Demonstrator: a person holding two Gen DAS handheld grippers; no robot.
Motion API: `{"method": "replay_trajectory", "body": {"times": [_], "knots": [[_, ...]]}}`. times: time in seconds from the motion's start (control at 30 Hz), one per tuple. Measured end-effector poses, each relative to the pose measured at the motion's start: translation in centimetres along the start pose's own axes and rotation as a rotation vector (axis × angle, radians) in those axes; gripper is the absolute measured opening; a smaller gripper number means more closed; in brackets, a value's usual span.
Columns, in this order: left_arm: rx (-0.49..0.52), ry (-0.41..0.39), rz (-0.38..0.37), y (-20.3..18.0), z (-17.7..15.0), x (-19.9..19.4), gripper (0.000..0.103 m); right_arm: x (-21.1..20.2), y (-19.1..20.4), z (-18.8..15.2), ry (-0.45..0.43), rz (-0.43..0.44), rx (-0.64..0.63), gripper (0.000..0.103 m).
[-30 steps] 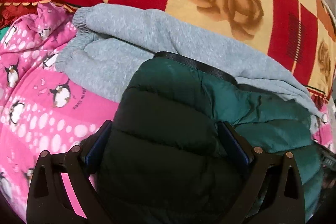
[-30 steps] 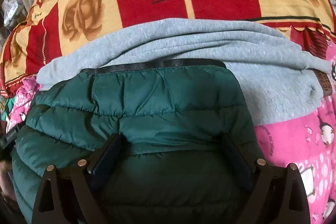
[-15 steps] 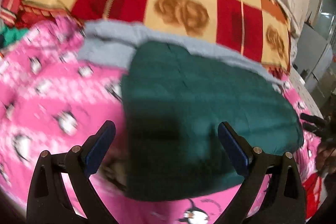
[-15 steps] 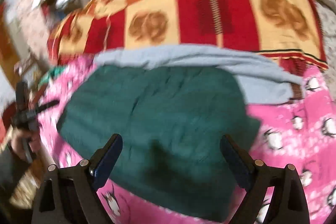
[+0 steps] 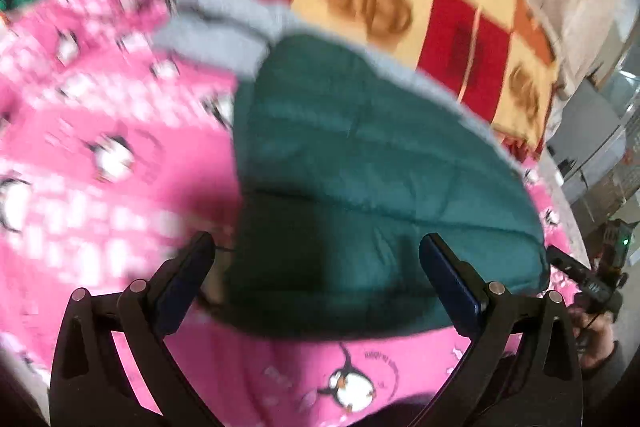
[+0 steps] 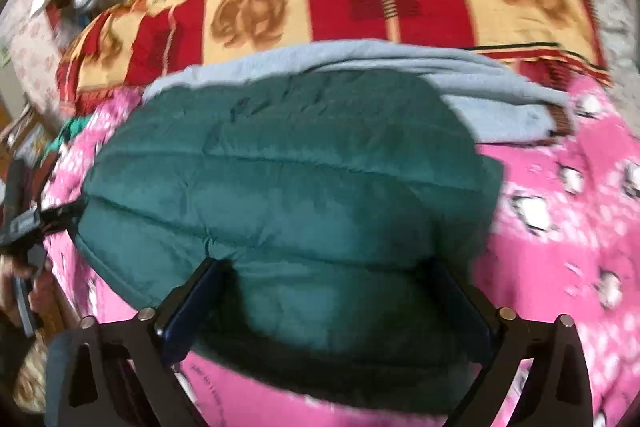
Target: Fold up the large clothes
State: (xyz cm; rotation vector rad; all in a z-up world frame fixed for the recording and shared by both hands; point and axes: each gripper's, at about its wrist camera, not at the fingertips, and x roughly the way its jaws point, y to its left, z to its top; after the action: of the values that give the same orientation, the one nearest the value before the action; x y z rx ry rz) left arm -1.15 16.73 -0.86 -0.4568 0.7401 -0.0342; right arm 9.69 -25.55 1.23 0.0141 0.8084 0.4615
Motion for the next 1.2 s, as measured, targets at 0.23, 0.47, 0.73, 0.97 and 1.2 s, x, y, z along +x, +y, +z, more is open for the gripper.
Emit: {"method": "replay_trajectory", "body": {"times": [0.23,0.47,0.73,0.97,1.2], "knots": [[0.062,-0.054,0.044,0.4,-4.1,-3.9,0.102,-6.1,-1.2,-4.0,-0.058,-0.007,0.093,0.101],[0.153,-0.075,0.078,-0.4,-5.5,-2.1,0.102,-4.3,-1.4,-6.3,-0.012,0.066,0.118,0.101],[0.268,0.049,-0.021,-0.3,-3.0,2.8,0.102,2.3,-4.7,-5.9,0.103,0.329,0.296,0.087],[0.337,0.067,-0.079,-3.9,-3.2,2.9,0.082,3.5,-8.8,-5.2,-0.052,0.435,0.489,0.057],[0.363,0.055,-0.068,-5.5,-5.0,1.7,0.081,4.0,-10.3,-5.9,-0.052,0.501,0.503,0.046]]}}
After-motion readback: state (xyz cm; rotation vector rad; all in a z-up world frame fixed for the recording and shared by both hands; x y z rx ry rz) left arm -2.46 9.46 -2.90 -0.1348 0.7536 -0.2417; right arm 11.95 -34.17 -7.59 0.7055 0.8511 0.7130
